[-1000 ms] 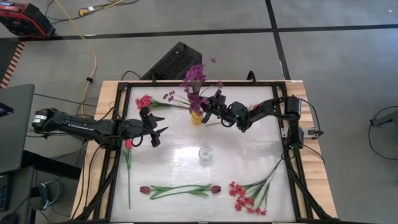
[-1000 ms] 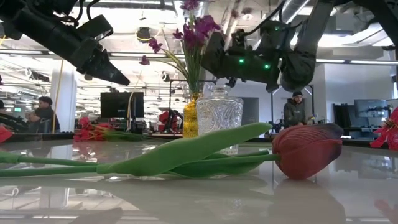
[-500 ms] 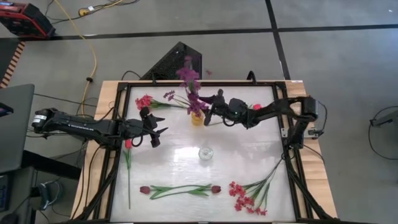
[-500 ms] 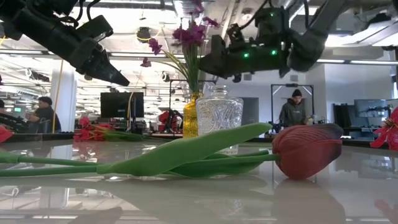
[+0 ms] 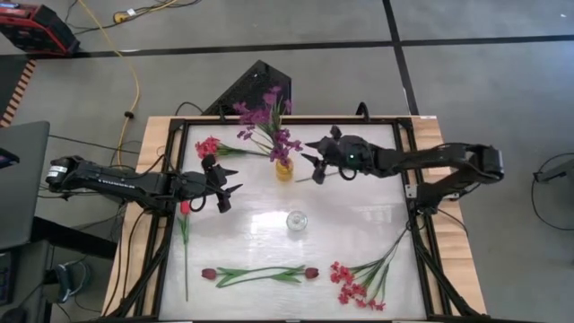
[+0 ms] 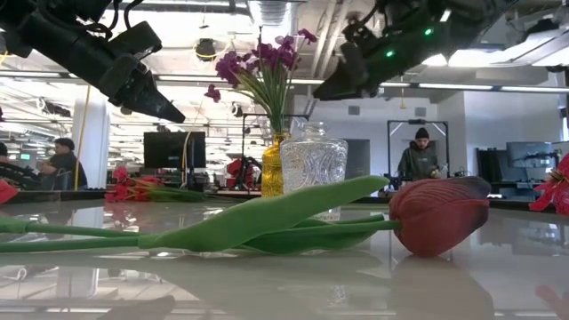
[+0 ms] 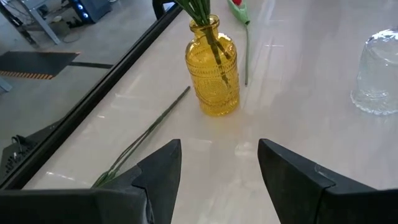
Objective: Sort flowers into vase by color
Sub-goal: Put the purple flowers into the yellow vase
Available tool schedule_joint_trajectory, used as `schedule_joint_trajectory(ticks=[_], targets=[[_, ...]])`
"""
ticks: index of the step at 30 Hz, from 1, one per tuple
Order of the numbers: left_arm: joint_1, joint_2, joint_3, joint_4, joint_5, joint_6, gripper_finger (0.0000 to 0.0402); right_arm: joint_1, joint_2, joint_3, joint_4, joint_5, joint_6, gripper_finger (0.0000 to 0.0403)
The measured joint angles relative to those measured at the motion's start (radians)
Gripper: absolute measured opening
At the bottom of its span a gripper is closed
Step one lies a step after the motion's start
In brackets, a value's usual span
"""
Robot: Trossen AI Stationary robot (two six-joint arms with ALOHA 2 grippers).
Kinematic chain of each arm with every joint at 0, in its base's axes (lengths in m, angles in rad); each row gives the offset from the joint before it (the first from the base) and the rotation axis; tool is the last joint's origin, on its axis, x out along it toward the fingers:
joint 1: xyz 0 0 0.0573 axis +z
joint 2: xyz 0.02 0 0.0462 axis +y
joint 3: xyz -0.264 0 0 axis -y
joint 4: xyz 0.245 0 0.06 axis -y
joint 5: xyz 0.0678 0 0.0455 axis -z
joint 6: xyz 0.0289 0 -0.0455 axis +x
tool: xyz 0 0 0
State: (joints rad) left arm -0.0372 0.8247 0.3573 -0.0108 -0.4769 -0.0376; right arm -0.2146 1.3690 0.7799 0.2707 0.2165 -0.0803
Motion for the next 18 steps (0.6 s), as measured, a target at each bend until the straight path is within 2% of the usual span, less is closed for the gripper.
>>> schedule_joint_trajectory(ticks=[4, 8, 11, 15, 18], targets=[[0.001, 0.000, 0.000, 0.002, -0.012, 0.015, 0.0203, 0.027, -0.087, 0.000, -0.157, -0.001, 0.014, 0.0188], [0.032, 0.000, 0.000, 0.061, -0.117, 0.030, 0.0203, 0.047, -0.139, 0.000, -0.213, 0.000, 0.067, 0.0185], [0.121, 0.009, 0.001, 0.158, -0.112, 0.026, 0.0203, 0.061, -0.149, 0.000, -0.218, 0.000, 0.079, 0.0182], [0.291, 0.067, 0.001, 0.157, -0.121, 0.020, 0.0203, 0.073, -0.140, 0.000, -0.218, 0.000, 0.080, 0.0180], [0.403, 0.112, 0.001, 0.213, -0.091, -0.021, 0.0203, 0.086, -0.137, 0.000, -0.222, 0.001, 0.080, 0.0180]])
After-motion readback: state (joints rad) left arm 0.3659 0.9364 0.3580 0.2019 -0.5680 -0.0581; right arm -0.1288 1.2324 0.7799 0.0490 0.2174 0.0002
